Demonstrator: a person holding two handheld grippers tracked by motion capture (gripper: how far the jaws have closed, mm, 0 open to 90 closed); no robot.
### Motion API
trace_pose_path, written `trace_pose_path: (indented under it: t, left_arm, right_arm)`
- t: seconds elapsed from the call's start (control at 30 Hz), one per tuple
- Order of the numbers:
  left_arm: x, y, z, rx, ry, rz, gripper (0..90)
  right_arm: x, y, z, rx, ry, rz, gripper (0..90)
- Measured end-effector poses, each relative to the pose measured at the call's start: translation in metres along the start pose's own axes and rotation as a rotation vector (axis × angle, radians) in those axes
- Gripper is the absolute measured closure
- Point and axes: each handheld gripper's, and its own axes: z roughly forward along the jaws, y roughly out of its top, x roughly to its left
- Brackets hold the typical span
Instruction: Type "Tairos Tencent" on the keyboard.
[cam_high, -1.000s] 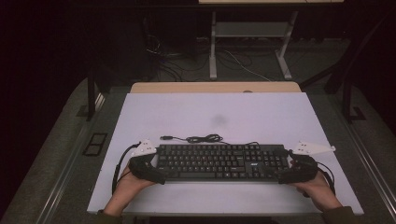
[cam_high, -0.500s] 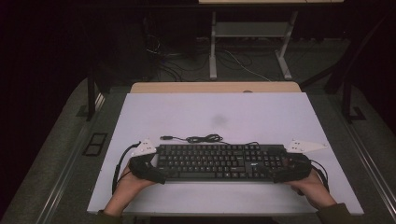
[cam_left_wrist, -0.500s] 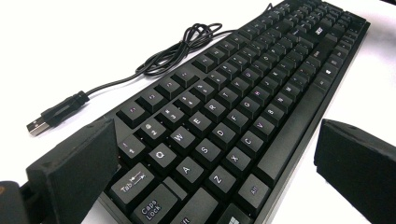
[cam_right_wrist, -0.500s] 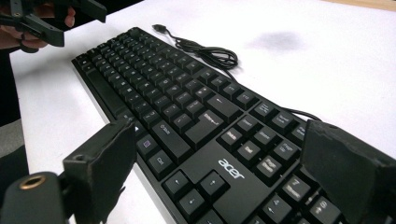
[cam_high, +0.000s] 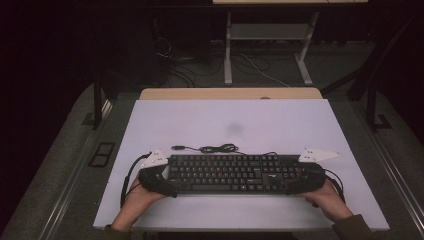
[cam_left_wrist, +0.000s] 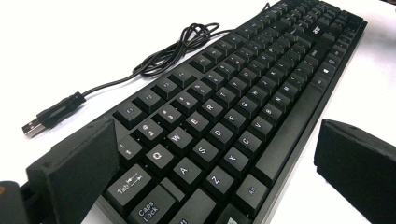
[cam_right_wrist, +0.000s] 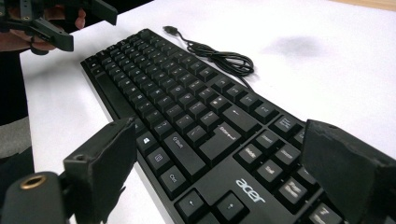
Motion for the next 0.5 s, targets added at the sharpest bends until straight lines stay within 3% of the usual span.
trace_pose_path:
  t: [0.5]
  left_arm:
    - [-0.001, 0.001, 0.002, 0.001, -0.007, 0.006, 0.0]
  right_arm:
    - [0.003, 0.004, 0.013, 0.01, 0.031, 0.004, 10.9]
